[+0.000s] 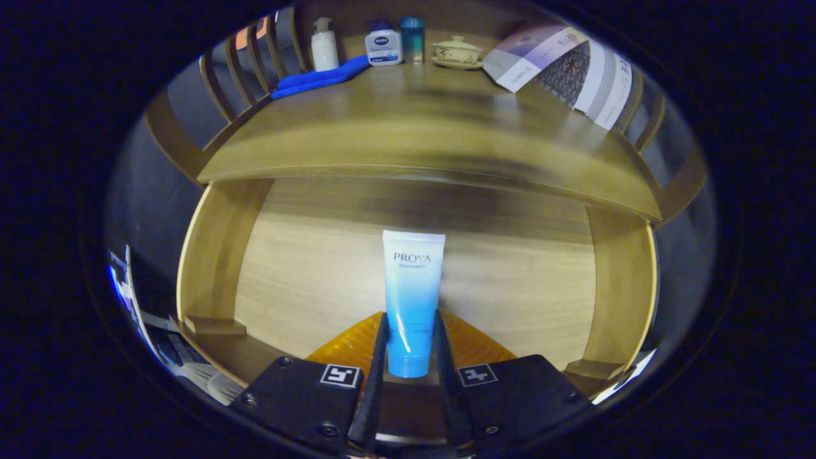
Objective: Pull open the drawer, take out the items inside it, and place them on the countertop above the cabinet.
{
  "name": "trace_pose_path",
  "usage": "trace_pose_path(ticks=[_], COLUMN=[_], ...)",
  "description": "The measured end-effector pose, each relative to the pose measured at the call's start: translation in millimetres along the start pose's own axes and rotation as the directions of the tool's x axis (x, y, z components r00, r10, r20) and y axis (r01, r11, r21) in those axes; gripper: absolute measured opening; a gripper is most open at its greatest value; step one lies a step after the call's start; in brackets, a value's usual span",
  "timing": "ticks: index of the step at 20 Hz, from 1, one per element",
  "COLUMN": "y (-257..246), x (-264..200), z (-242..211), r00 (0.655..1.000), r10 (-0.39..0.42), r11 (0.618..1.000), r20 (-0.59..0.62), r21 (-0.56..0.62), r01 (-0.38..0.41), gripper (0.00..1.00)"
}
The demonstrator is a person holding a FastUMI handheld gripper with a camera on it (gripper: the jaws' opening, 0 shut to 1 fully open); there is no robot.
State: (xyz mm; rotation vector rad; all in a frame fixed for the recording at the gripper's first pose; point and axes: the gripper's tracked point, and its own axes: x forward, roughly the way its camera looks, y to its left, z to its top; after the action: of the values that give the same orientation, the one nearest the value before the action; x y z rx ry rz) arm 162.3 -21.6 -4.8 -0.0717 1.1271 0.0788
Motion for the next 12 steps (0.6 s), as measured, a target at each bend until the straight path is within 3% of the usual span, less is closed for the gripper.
trace_pose_path(ticks=[7, 12], y=[-7.9, -14.3], x=[-53.5, -75.2], z=[8.6, 47.3], r00=[0.995, 0.981], r10=[0.002, -0.031], r11=[1.0, 0.999], r20=[0.104, 0.189], r21=[-0.002, 0.028], r01=[-0.002, 0.026], gripper=[0.42, 0.42])
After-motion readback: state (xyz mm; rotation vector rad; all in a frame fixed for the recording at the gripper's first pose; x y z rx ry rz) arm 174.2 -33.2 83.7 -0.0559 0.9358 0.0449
